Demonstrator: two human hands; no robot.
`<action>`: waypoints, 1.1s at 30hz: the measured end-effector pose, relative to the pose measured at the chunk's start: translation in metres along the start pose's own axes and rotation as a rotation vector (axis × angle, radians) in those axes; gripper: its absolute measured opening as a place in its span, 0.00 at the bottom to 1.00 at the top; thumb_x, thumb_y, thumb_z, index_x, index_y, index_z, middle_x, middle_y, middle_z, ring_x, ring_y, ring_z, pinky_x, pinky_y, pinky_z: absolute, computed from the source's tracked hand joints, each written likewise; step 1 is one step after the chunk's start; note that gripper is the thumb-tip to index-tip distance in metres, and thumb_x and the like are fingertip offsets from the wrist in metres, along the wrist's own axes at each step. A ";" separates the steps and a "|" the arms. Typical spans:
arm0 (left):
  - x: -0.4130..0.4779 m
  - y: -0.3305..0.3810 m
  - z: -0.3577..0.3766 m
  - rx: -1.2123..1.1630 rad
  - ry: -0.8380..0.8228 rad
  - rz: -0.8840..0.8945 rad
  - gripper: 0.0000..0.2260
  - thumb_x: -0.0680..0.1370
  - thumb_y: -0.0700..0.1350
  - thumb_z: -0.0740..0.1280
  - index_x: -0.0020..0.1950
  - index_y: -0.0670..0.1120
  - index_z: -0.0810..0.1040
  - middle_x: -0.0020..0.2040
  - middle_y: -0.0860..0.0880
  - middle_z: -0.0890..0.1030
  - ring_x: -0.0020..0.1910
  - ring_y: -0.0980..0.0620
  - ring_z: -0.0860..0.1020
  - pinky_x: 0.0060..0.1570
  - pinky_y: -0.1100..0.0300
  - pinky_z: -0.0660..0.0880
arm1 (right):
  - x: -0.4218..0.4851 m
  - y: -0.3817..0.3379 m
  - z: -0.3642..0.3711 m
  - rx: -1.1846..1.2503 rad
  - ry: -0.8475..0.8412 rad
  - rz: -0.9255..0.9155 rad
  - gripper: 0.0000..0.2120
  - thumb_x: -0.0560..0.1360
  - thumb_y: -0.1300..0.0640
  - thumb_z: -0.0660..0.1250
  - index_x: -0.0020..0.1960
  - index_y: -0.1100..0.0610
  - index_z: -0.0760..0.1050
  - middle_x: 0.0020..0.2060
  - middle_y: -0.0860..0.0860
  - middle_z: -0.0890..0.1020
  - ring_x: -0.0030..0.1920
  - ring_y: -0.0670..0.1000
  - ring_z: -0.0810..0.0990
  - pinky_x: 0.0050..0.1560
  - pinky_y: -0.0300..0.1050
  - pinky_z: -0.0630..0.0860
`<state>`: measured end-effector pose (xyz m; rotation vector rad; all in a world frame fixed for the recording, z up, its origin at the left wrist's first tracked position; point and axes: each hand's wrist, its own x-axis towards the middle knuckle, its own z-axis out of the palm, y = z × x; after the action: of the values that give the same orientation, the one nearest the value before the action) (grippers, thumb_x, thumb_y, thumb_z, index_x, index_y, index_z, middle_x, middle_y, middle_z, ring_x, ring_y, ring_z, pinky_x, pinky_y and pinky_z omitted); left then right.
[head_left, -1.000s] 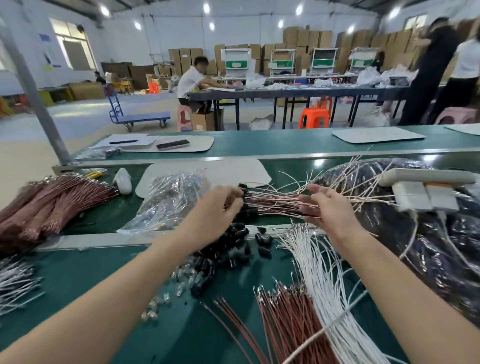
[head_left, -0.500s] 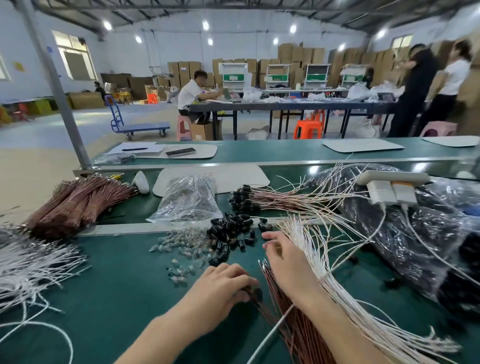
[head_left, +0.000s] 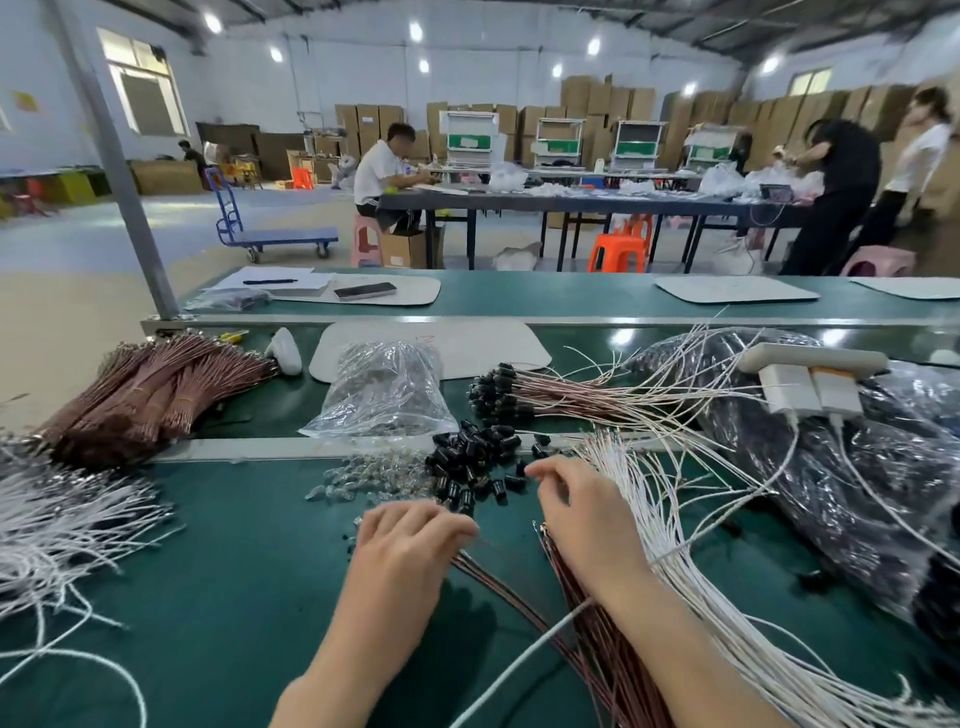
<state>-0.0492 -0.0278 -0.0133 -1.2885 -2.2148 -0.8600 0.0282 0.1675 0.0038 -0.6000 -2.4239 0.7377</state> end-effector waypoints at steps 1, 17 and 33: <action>0.000 -0.007 -0.006 0.019 0.038 -0.051 0.08 0.77 0.48 0.67 0.51 0.52 0.85 0.46 0.57 0.83 0.47 0.50 0.80 0.55 0.56 0.66 | 0.007 -0.001 0.001 -0.025 -0.031 0.002 0.11 0.83 0.56 0.60 0.58 0.46 0.80 0.46 0.41 0.80 0.29 0.39 0.73 0.29 0.33 0.68; -0.006 -0.034 -0.019 -0.080 0.221 -0.519 0.11 0.82 0.52 0.60 0.58 0.53 0.80 0.46 0.59 0.77 0.44 0.57 0.75 0.56 0.60 0.62 | 0.021 -0.007 0.025 -0.275 -0.189 -0.031 0.10 0.82 0.44 0.63 0.60 0.44 0.75 0.52 0.45 0.74 0.47 0.47 0.78 0.44 0.44 0.78; -0.008 -0.029 -0.013 -0.119 0.200 -0.438 0.12 0.81 0.56 0.59 0.58 0.56 0.79 0.47 0.64 0.76 0.53 0.70 0.69 0.54 0.56 0.67 | -0.015 -0.006 -0.006 1.642 -0.027 0.430 0.13 0.71 0.68 0.70 0.54 0.60 0.85 0.57 0.60 0.84 0.57 0.54 0.84 0.50 0.38 0.82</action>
<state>-0.0701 -0.0528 -0.0178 -0.7275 -2.3439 -1.2371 0.0422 0.1573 0.0063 -0.3261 -0.9569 2.3806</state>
